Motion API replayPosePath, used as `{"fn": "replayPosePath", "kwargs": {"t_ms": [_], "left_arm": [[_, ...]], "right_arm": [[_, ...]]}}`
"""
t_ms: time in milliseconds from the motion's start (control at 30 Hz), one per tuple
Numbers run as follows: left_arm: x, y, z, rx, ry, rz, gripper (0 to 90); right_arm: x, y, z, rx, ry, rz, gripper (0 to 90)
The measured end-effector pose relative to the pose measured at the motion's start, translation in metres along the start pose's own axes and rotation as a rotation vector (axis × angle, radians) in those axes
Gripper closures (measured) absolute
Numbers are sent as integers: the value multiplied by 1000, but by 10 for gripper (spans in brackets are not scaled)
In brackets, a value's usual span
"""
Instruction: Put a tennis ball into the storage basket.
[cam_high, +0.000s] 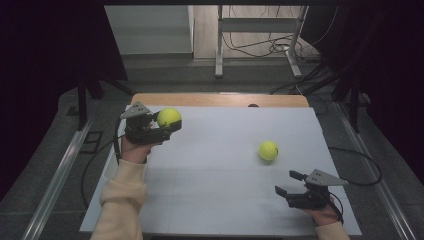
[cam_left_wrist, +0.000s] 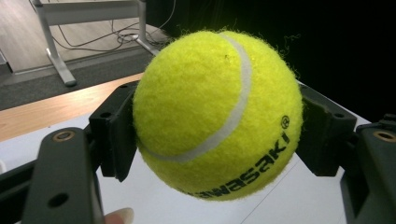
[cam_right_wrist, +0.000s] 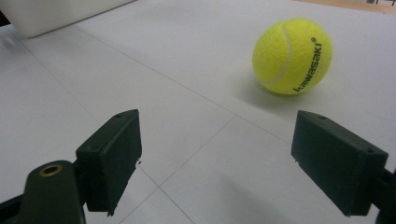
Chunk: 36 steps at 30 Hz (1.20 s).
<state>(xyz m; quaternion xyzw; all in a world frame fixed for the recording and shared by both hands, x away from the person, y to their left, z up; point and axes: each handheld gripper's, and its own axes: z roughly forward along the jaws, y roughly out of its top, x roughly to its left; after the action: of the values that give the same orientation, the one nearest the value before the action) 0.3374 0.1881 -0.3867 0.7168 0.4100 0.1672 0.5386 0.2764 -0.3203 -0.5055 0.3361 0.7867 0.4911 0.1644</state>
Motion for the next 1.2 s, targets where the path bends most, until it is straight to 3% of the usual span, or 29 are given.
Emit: {"fn": "replayPosePath", "kwargs": {"t_ms": [367,767,1200], "left_arm": [[8,3,-7,-18,47,-14,260],[35,-1,-16,5,146,-51,260],[53,-4,-17,21,198,-86,260]], "right_arm": [[1,0,1,0,-2,4,165],[1,0,0,0,-4,1,165],[1,0,0,2,0,-3,165]]}}
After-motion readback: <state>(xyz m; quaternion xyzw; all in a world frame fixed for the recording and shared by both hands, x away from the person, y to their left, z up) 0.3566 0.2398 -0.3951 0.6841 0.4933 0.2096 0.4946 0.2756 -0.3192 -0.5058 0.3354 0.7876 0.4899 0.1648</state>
